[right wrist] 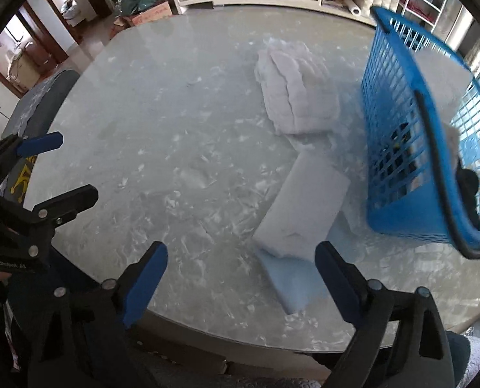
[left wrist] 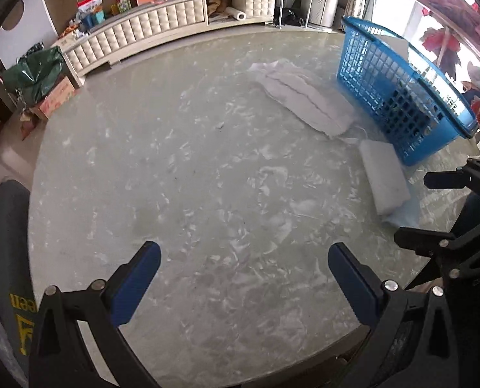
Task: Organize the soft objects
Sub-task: 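Move both tools back toward the white sponge and light blue cloth, then grasp the white foam sponge with the right tool, then drop the white sponge into the basket with the right tool while the left tool grasps the blue cloth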
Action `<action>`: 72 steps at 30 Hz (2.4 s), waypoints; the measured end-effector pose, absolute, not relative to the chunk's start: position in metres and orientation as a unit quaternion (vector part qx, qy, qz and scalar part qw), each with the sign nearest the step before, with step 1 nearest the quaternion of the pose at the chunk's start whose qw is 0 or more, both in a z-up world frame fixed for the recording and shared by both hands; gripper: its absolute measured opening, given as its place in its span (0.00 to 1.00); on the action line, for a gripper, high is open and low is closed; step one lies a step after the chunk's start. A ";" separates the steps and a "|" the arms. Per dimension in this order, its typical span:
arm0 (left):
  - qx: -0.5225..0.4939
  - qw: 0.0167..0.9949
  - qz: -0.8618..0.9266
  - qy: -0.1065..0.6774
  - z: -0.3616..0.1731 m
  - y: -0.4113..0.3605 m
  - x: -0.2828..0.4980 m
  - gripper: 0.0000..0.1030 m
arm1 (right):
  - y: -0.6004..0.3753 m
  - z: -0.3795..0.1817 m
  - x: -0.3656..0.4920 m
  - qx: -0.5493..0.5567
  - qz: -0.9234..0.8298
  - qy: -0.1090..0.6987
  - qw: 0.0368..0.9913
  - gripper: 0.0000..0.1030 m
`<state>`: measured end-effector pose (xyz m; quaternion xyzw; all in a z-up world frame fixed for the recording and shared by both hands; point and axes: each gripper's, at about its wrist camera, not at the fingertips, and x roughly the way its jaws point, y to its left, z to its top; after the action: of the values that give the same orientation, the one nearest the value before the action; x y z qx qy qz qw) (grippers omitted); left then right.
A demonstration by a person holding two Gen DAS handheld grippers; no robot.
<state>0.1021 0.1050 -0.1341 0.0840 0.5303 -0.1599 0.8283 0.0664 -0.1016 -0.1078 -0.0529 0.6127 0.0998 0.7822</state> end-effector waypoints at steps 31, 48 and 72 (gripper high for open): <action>0.122 0.812 -0.216 0.529 -0.172 0.069 0.134 1.00 | -0.144 -0.171 0.130 -0.046 -0.004 0.635 0.771 0.54; 0.101 0.823 -0.229 0.511 -0.125 0.058 0.105 1.00 | -0.124 -0.102 0.088 -0.036 0.054 0.601 0.797 0.53; 0.101 0.842 -0.232 0.476 -0.069 -0.010 0.079 1.00 | -0.176 -0.006 0.028 -0.058 0.091 0.522 0.846 0.53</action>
<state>0.0789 -0.0096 -0.0689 0.1008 0.4761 -0.2318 0.8423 0.0283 -0.1758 -0.0062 -0.0581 0.5223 0.0909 0.8459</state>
